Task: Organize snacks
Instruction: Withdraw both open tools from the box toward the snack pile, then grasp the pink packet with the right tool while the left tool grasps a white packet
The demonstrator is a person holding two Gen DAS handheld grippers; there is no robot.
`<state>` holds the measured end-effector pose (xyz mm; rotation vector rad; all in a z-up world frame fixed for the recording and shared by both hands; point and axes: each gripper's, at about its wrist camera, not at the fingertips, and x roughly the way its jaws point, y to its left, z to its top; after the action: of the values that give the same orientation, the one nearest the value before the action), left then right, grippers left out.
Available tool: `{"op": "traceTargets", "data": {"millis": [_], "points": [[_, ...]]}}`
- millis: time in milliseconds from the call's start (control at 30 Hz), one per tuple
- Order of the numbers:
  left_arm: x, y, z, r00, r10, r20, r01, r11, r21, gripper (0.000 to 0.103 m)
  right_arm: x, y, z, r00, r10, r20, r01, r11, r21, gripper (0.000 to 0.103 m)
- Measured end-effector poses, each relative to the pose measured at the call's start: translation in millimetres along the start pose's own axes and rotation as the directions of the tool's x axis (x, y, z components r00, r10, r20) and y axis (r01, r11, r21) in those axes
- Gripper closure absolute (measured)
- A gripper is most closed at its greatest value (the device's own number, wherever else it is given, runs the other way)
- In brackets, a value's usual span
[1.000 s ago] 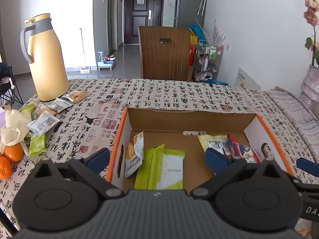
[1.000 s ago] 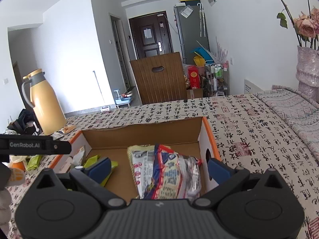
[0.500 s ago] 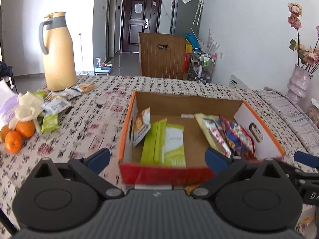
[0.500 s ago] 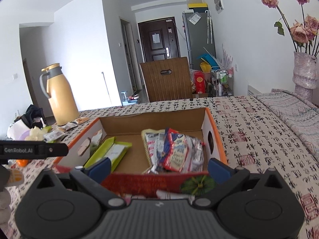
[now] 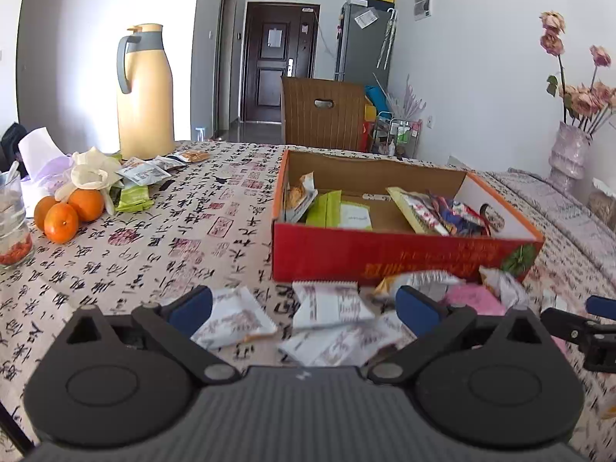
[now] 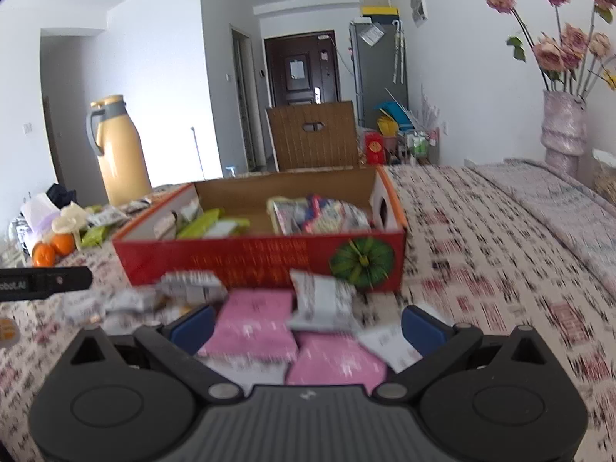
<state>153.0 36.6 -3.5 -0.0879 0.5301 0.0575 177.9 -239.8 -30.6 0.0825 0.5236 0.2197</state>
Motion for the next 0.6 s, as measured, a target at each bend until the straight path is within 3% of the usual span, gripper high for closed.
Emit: {"op": "traceTargets", "data": {"millis": [200,267,433,600], "points": [[-4,-4,-27,0.997,0.047,0.061,-0.05,0.997,0.054,0.0,-11,-9,-24,0.999,-0.029,-0.03,0.029,1.0,0.008,0.004],[-3,-7,-33,0.994,0.064,0.09,-0.071,0.995,0.073,0.0,-12,-10,-26,0.999,-0.037,-0.034,0.037,0.999,0.005,0.01],[1,-6,-38,0.992,0.057,0.111,-0.065,0.995,0.071,0.0,-5,-9,-25,0.997,-0.032,-0.065,0.033,0.999,0.018,0.036],[3,-1,-39,0.994,0.049,0.102,-0.053,0.998,0.044,0.0,12,-13,-17,0.994,-0.044,-0.102,0.051,0.996,0.068,0.043]]}}
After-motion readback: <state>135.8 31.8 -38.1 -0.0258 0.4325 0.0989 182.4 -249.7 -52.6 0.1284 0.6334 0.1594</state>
